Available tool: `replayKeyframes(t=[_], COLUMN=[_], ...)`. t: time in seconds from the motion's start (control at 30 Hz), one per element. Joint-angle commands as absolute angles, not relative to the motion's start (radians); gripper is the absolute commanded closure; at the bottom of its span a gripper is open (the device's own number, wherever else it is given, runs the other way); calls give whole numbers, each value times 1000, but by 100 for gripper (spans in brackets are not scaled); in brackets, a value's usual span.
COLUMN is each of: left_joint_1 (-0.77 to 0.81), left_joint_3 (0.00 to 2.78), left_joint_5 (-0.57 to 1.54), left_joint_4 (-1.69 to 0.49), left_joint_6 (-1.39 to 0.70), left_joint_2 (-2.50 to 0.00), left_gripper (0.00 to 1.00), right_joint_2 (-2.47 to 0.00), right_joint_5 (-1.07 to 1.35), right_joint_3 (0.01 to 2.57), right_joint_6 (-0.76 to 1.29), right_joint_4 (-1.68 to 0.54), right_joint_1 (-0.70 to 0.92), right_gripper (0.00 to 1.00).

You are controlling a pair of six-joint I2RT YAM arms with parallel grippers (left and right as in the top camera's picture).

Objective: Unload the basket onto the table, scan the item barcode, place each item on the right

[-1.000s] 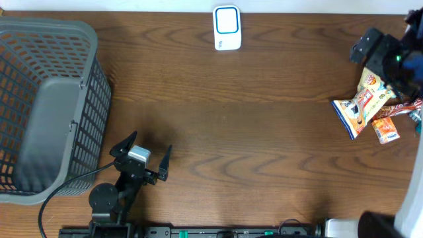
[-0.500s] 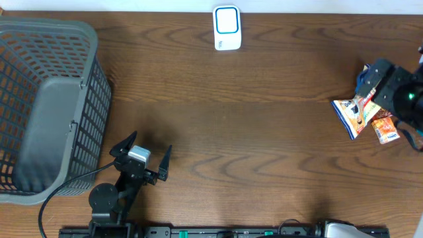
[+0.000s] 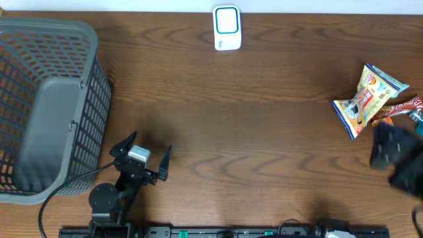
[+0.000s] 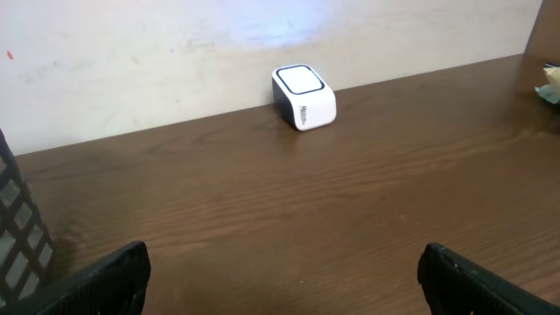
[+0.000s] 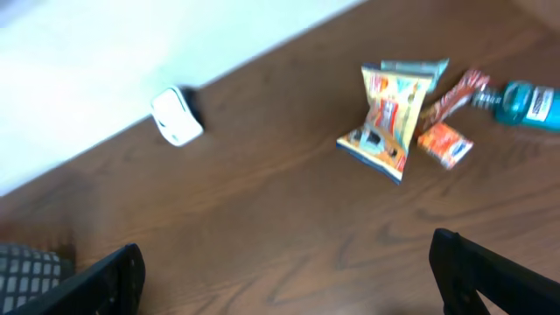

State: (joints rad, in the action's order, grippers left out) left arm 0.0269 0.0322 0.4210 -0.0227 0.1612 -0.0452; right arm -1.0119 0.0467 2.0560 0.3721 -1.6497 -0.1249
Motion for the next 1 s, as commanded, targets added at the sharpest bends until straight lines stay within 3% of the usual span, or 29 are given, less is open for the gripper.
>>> replayKeyframes(t=[0.0, 0.5, 0.6, 0.97], left_joint_1=[21, 21, 21, 21], left_joint_3=[4, 4, 4, 4], left_joint_5=[441, 441, 441, 441], left_joint_4=[-39, -39, -39, -39], left_joint_6=[160, 160, 160, 160], left_joint_2=[-44, -44, -44, -44], left_gripper=[2, 2, 2, 2], right_joint_2=[-952, -568, -535, -535], right_joint_5=[51, 59, 63, 51], right_joint_3=[2059, 1791, 1727, 1712], right_joint_6=[319, 225, 303, 251], right_joint_4=[-1680, -1696, -1697, -1697], right_joint_1=[-116, -116, -116, -117], right_gripper=[1, 1, 1, 1])
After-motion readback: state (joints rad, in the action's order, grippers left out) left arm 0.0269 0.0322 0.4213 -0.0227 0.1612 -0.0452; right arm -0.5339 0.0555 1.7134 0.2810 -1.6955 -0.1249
